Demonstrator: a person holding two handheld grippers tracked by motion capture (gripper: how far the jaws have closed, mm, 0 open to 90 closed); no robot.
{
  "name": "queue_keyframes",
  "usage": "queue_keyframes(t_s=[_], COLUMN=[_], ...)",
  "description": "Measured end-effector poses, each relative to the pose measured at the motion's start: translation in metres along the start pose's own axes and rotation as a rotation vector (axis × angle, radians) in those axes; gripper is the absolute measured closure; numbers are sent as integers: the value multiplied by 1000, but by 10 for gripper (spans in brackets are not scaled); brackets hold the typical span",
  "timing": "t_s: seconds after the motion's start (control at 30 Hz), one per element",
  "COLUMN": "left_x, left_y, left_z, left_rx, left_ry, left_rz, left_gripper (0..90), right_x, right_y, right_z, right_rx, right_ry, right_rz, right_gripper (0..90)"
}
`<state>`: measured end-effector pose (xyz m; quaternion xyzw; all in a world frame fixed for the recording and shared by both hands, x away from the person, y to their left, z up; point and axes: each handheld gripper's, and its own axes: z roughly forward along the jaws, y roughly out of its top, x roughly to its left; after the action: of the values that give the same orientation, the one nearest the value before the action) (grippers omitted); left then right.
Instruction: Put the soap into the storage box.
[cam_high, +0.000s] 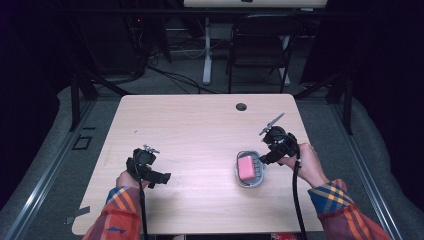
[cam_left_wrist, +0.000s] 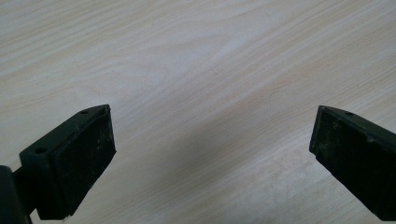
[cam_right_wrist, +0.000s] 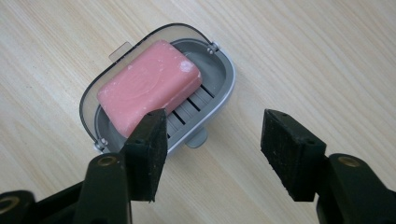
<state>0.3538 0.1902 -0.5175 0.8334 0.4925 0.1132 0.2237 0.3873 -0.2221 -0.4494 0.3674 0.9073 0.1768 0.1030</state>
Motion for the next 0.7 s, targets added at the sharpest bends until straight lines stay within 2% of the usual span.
queue_keyframes(t_s=[0.1, 0.3, 0.6, 0.7], left_x=[0, 0, 1, 0], left_y=[0, 0, 0, 0], left_z=[0, -1, -1, -1], left_rx=[-1, -4, -10, -9], left_ry=[-1, -4, -8, -10], left_rz=[0, -1, -3, -3], left_gripper=[0, 0, 0, 0], right_x=[-4, -11, -15, -16], right_y=[-2, -14, -29, -36], right_z=[-4, -9, -9, -10], right_rx=[10, -14, -33, -22], right_ry=[-10, -25, -22, -16], right_rz=[-13, 7, 26, 30], right_gripper=[378, 320, 282, 254])
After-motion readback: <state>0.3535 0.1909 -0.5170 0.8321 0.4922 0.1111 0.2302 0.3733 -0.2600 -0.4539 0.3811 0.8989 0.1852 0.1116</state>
